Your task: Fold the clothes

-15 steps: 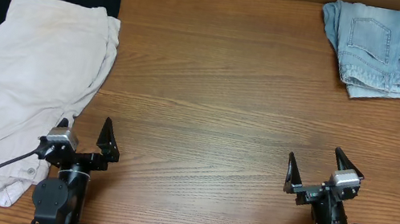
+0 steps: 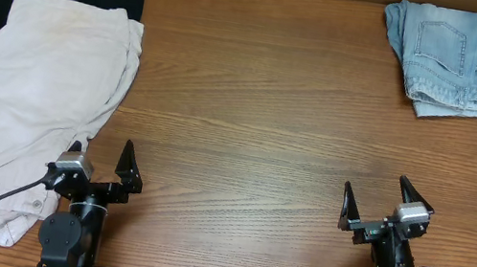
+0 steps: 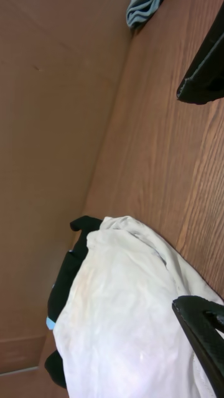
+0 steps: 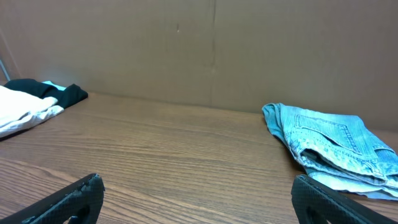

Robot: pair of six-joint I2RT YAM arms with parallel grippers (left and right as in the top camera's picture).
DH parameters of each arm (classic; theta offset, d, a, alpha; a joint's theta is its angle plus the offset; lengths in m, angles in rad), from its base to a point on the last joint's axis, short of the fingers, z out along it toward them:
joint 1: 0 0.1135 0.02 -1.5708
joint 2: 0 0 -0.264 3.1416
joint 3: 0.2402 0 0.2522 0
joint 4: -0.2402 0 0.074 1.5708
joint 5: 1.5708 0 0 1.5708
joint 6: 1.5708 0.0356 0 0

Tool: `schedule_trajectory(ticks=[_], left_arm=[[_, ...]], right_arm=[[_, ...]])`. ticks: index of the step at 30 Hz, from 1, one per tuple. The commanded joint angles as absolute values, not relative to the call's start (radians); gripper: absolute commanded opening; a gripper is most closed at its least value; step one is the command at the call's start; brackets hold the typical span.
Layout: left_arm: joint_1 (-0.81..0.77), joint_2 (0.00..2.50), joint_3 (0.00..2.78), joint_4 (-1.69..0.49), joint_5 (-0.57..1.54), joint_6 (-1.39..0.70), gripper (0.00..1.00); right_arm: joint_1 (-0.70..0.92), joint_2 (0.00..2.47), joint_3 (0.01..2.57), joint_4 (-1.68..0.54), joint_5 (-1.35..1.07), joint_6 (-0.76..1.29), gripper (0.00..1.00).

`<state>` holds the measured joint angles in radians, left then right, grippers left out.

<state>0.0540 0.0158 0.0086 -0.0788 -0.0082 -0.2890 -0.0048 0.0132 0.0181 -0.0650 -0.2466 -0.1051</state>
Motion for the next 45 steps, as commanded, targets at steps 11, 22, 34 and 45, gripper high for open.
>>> schedule_trajectory(ticks=[11, 22, 34, 45], left_arm=[[0.052, 0.006, 0.006, -0.078, -0.003, -0.276, 1.0], [0.052, 0.006, 0.006, -0.078, -0.003, -0.276, 1.0], [0.052, 0.006, 0.006, -0.078, -0.003, -0.276, 1.0], [0.052, 0.006, 0.006, -0.073, -0.059, -0.269, 1.0]], right_arm=[[0.001, 0.007, 0.009, -0.06, -0.236, -0.105, 1.0], [0.001, 0.007, 0.009, -0.06, -0.236, -0.105, 1.0], [0.0, 0.007, 0.009, -0.06, -0.169, -0.105, 1.0], [-0.001, 0.007, 0.009, -0.031, -0.11, -0.109, 1.0]])
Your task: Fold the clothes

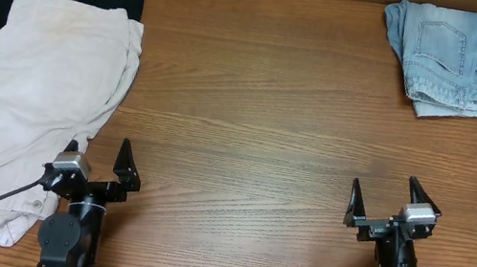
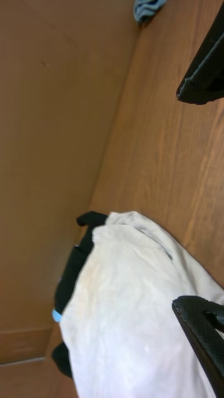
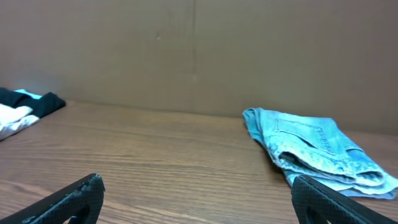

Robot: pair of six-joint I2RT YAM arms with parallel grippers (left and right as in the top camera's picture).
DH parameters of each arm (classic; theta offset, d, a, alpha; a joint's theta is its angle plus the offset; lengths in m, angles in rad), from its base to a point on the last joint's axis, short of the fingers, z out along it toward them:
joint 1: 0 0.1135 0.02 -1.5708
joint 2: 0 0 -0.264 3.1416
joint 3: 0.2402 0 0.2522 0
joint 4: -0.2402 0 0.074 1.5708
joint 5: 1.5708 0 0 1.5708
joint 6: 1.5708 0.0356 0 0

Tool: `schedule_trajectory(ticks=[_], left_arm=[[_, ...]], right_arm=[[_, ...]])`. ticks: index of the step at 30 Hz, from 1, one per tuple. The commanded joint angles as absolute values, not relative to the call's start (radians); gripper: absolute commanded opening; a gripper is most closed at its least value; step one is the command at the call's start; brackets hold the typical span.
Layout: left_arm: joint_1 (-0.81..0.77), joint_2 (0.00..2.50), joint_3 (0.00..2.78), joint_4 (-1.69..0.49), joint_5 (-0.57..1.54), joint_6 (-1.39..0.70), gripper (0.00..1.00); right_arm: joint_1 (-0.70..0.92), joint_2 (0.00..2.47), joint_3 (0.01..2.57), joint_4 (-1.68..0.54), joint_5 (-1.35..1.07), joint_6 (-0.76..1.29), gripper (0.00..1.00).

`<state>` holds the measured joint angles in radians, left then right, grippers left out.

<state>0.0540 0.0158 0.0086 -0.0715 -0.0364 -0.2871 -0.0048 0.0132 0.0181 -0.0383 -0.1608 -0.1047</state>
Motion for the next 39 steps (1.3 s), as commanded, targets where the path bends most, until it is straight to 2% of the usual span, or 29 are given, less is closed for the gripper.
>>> schedule_trajectory(ticks=[1, 10, 23, 27, 31, 35, 39], left_arm=[[0.052, 0.006, 0.006, -0.07, -0.064, -0.269, 1.0], [0.052, 0.006, 0.036, -0.025, -0.019, -0.206, 1.0], [0.052, 0.018, 0.38, -0.154, -0.06, -0.063, 1.0], [0.052, 0.1, 0.497, -0.18, -0.059, -0.055, 1.0], [0.052, 0.275, 0.673, -0.295, -0.039, -0.053, 1.0], [0.052, 0.523, 0.915, -0.478, 0.027, -0.032, 1.0], [0.052, 0.789, 1.205, -0.752, 0.057, -0.033, 1.0]], right_arm=[[-0.001, 0.007, 0.009, -0.024, -0.099, -0.109, 1.0], [-0.001, 0.007, 0.017, 0.194, -0.242, -0.105, 1.0], [-0.001, 0.007, 0.26, 0.183, -0.293, -0.105, 1.0], [-0.001, 0.021, 0.359, 0.118, -0.31, -0.105, 1.0], [-0.001, 0.107, 0.498, 0.017, -0.363, -0.118, 1.0], [-0.001, 0.276, 0.68, -0.147, -0.446, -0.169, 1.0], [-0.001, 0.508, 0.913, -0.389, -0.48, -0.168, 1.0]])
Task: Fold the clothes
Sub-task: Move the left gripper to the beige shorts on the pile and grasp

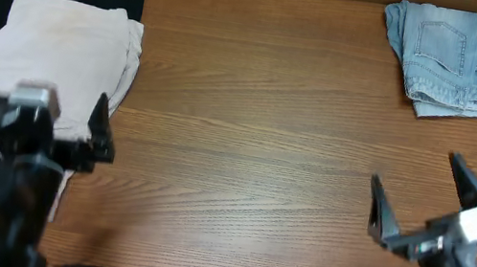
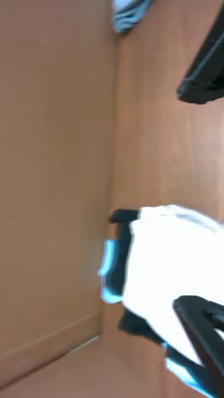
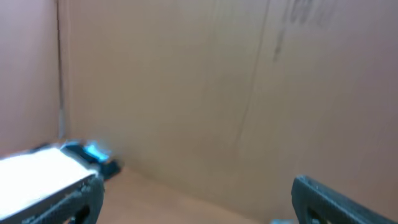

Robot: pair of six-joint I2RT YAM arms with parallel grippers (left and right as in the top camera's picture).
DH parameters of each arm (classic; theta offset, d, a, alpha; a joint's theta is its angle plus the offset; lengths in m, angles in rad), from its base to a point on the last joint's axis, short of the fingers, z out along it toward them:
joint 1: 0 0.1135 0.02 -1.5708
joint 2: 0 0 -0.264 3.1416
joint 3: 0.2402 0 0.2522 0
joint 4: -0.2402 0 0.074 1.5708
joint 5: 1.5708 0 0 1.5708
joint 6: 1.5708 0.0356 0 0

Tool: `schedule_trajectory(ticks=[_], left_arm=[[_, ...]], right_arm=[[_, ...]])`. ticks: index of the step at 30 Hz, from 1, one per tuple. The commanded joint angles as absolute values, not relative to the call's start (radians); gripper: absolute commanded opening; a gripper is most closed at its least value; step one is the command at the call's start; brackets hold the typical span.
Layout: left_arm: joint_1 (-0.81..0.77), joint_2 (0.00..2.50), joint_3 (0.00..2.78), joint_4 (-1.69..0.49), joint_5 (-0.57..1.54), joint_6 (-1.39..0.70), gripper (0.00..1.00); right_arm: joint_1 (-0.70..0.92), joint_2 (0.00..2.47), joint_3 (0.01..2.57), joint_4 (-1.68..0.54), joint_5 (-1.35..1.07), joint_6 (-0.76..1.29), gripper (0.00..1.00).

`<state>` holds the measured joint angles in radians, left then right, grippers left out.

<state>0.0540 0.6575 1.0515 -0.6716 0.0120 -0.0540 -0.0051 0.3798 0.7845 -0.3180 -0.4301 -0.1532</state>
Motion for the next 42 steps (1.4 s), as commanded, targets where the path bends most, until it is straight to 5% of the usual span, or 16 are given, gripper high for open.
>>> schedule_trajectory(ticks=[1, 7, 19, 31, 42], left_arm=[[0.052, 0.863, 1.287, -0.838, 0.057, -0.032, 1.0], [0.052, 1.219, 1.579, -1.161, 0.04, -0.013, 1.0], [0.12, 1.693, 1.646, -1.155, -0.052, 0.023, 1.0], [0.538, 1.847, 1.663, -0.915, 0.027, 0.03, 0.94], [0.62, 2.099, 1.663, -0.616, 0.027, 0.183, 0.96]], right_arm=[[-0.001, 0.566, 0.97, -0.45, -0.495, -0.169, 1.0], [-0.001, 0.899, 1.2, -0.668, -0.572, -0.152, 1.0], [-0.001, 1.291, 1.204, -0.676, -0.829, 0.004, 1.0], [-0.001, 1.377, 1.203, -0.698, -0.815, 0.001, 1.0], [-0.001, 1.377, 1.201, -0.775, -0.751, 0.001, 1.0]])
